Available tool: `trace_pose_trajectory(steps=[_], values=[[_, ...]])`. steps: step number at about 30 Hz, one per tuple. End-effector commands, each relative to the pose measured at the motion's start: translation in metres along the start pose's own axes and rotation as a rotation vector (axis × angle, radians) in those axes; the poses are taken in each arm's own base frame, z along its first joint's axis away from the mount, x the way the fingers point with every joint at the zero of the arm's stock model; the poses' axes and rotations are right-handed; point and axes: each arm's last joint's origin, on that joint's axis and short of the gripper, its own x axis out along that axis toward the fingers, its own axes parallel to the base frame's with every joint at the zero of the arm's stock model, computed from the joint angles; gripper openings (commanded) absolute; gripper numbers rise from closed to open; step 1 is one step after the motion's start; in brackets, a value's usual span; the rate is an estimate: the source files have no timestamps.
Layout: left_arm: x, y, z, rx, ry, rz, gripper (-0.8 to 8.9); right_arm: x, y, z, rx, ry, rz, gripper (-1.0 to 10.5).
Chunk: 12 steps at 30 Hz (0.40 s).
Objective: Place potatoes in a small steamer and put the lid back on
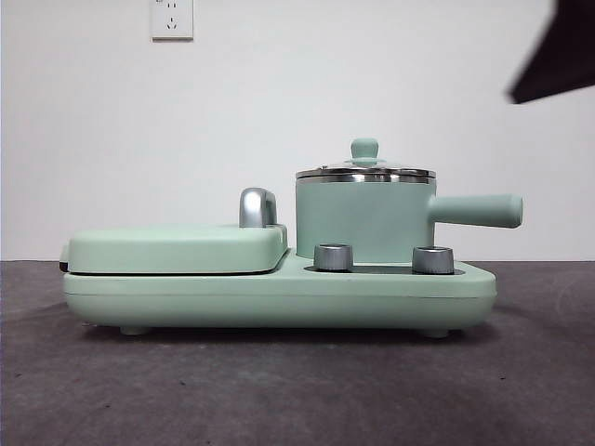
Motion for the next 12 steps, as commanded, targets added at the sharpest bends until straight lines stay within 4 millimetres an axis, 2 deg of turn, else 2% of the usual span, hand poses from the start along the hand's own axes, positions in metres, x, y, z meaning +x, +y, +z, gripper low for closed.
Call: trace_pose_trajectory(steps=[1,5,8,12], values=[[0.000,0.000,0.001,-0.001,-0.014,-0.006,0.06,-0.002,-0.009,-0.034,-0.038,-0.005,-0.128,0.1],[0.000,0.000,0.001,-0.001,-0.014,-0.007,0.06,-0.010,-0.017,-0.085,-0.022,-0.141,-0.249,0.1],[0.000,0.000,0.001,-0.001,-0.013,-0.007,0.06,-0.013,-0.019,-0.110,-0.013,-0.208,-0.296,0.1],[0.000,0.000,0.002,-0.001,-0.015,-0.007,0.06,-0.022,-0.020,-0.118,-0.013,-0.213,-0.336,0.1]])
